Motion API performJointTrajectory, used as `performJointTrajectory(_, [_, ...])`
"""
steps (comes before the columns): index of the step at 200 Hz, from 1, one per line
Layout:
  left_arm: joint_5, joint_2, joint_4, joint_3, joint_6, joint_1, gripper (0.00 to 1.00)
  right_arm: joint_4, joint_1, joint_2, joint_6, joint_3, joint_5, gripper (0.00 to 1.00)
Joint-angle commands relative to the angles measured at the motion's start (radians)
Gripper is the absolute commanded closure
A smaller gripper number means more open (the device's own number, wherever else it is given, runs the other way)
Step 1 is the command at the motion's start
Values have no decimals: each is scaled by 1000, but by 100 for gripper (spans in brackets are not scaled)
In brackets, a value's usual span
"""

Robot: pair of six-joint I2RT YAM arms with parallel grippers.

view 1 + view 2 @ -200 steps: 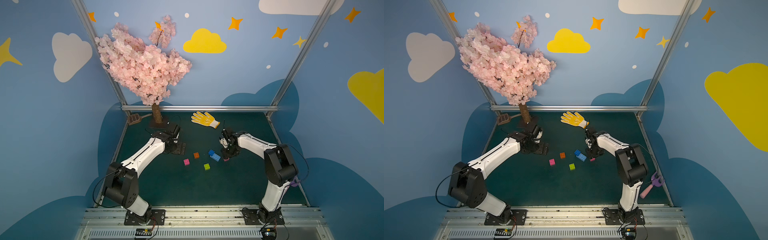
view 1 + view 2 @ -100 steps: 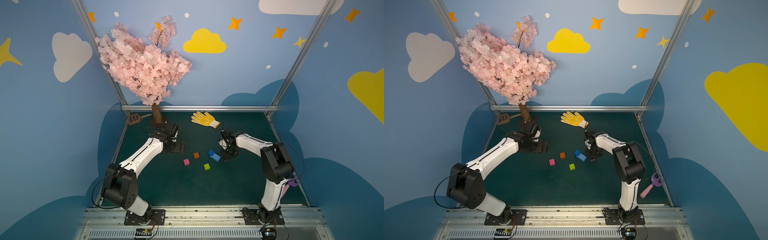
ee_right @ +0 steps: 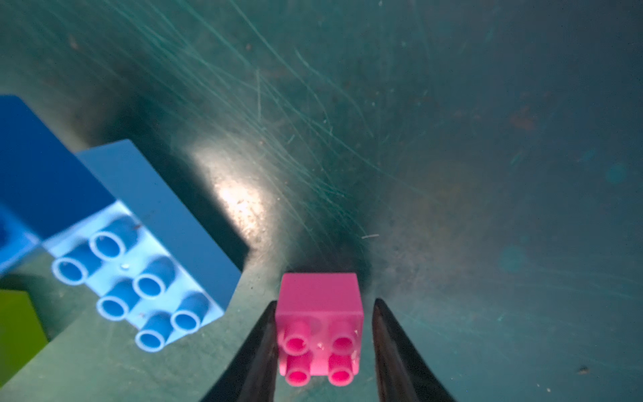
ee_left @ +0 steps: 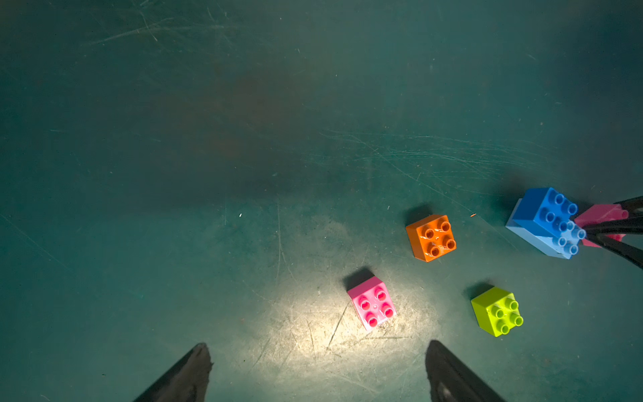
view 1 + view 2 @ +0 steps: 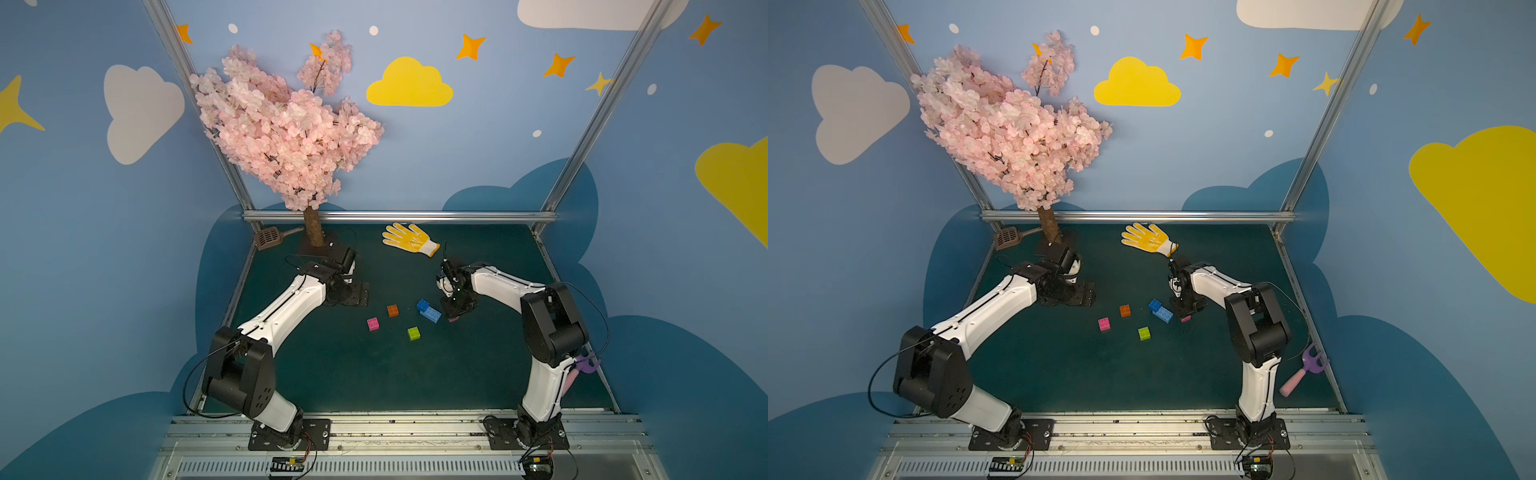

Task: Assemble the letter y with lego
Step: Pick up the lego brick from the center of the board.

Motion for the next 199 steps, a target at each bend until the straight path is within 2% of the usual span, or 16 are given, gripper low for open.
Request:
performJointTrajectory(1, [0, -11, -3, -6, -3, 6, 4, 4, -2, 10, 9, 15, -11, 63])
performJointTrajectory(64, [-5, -13, -3, -7, -4, 6, 4, -18, 0, -35, 1, 12, -11, 72])
performJointTrajectory(112, [1, -12, -3, -4, -5, 8, 4, -38, 27, -147, -134, -15, -57, 77])
performJointTrajectory(139, [2, -12, -3, -6, -5, 9, 4, -46, 45, -142, -212, -13, -108, 78])
performJointTrajectory(199, [12, -13, -5, -3, -9, 13, 4, -62, 101, -104, -269, 9, -72, 78])
